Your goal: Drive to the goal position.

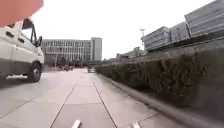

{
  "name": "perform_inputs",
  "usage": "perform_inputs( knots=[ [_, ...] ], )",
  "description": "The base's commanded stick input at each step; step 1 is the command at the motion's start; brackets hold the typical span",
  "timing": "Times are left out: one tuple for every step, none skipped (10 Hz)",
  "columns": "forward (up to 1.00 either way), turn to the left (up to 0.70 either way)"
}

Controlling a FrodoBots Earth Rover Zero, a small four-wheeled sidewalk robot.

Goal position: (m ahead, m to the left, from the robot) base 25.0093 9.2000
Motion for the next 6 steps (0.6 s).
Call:
perform_inputs(
  knots=[
    [0.85, 0.22],
    [0.85, 0.0],
    [0.85, 0.0],
    [0.85, 0.0],
    [0.85, 0.0],
    [0.85, 0.0]
  ],
)
